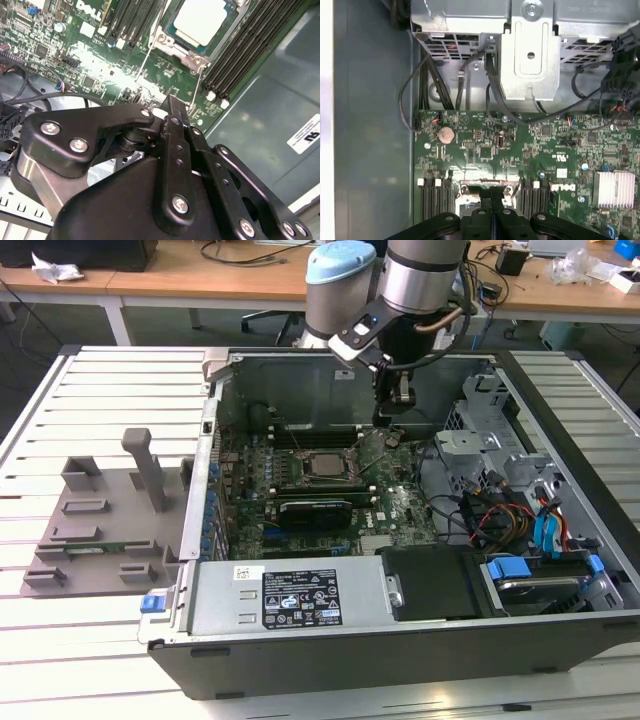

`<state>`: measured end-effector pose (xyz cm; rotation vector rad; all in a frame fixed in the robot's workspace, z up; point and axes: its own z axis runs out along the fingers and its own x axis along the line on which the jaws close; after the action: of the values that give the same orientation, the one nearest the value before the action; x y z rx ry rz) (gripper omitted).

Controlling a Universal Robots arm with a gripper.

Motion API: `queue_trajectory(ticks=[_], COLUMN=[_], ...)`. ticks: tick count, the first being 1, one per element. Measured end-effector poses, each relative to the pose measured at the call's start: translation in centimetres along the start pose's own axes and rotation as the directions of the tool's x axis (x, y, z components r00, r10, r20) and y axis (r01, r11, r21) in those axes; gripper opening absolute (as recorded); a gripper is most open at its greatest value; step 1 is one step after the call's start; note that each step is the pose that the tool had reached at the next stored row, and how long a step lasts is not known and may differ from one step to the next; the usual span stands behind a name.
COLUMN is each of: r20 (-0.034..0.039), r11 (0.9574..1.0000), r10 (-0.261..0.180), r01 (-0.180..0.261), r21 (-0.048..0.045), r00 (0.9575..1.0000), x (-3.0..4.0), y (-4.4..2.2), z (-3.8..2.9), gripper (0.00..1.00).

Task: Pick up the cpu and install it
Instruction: 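Close the cpu cover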

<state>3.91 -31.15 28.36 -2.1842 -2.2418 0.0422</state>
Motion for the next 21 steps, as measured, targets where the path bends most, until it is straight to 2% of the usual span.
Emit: queue_trajectory(ticks=[6, 8, 16, 18, 21], r20=[-0.0001, 0.0000, -0.0001, -0.0002, 0.0000], r11=[1.0000, 1.0000, 1.0000, 1.0000, 1.0000], r10=[0.000, 0.000, 0.000, 0.000, 0.000], r01=[0.000, 0.000, 0.000, 0.000, 0.000], r21=[0.0003, 0.0004, 0.0015, 0.0020, 0.0020], r00=[1.0000, 1.0000, 1.0000, 1.0000, 1.0000], x=[0.04, 0.04, 0.02, 0.03, 0.02], y=[1.31, 2.04, 4.08, 4.40, 4.44], z=[0.27, 0.28, 0.24, 0.24, 0.23], gripper=[0.11, 0.11, 0.11, 0.11, 0.11])
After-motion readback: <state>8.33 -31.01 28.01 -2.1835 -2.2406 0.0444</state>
